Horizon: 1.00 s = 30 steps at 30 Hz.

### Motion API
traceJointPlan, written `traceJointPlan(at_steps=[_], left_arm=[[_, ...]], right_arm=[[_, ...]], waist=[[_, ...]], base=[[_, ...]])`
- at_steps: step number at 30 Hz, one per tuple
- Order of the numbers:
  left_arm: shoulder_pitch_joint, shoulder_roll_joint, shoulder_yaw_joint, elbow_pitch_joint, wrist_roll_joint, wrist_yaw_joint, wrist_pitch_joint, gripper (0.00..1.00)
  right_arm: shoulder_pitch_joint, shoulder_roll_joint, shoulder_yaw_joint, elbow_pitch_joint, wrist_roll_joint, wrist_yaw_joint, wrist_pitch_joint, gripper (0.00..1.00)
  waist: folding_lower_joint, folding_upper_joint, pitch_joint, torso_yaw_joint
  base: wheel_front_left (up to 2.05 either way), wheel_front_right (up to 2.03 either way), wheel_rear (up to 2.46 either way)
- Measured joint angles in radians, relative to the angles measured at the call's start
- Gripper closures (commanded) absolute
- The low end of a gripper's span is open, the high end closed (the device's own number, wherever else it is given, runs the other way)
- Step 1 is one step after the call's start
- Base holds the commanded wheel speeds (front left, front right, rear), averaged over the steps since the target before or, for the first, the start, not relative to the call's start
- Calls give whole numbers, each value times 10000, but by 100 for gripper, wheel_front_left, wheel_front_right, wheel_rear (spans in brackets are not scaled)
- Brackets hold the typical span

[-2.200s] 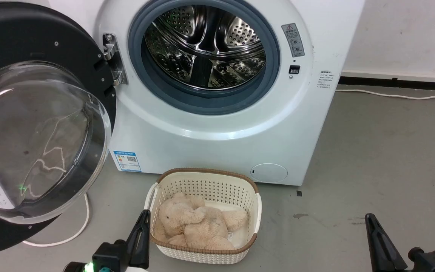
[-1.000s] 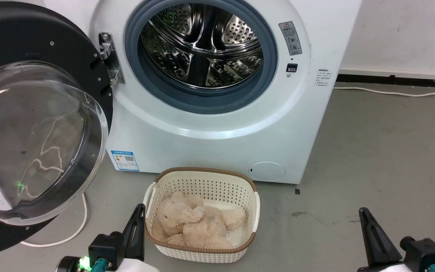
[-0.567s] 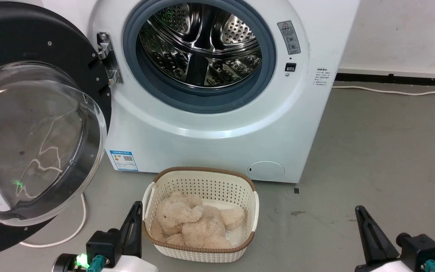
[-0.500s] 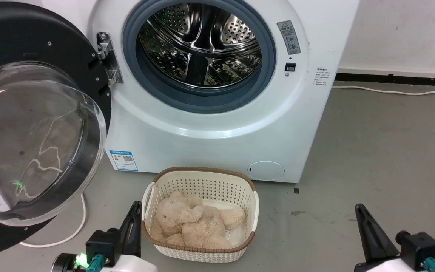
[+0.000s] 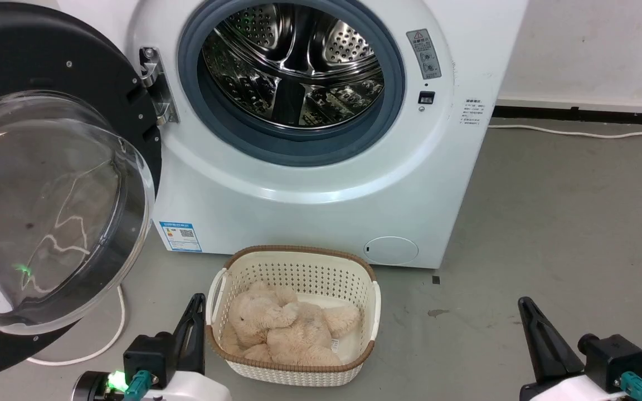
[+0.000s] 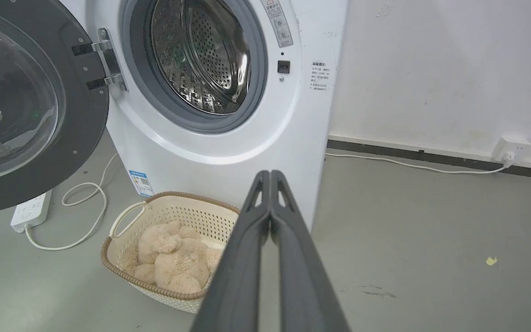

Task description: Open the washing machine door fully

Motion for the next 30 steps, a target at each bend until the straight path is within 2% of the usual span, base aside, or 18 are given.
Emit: traceJointPlan(at_steps=[30], left_arm=[[-153,-349,727,-190,616,-437,581,100]], right_arm=[[-334,2,61,-42,-332,0,589,100]], waist=[[0,0,51,-101]], base=[[0,0,0]])
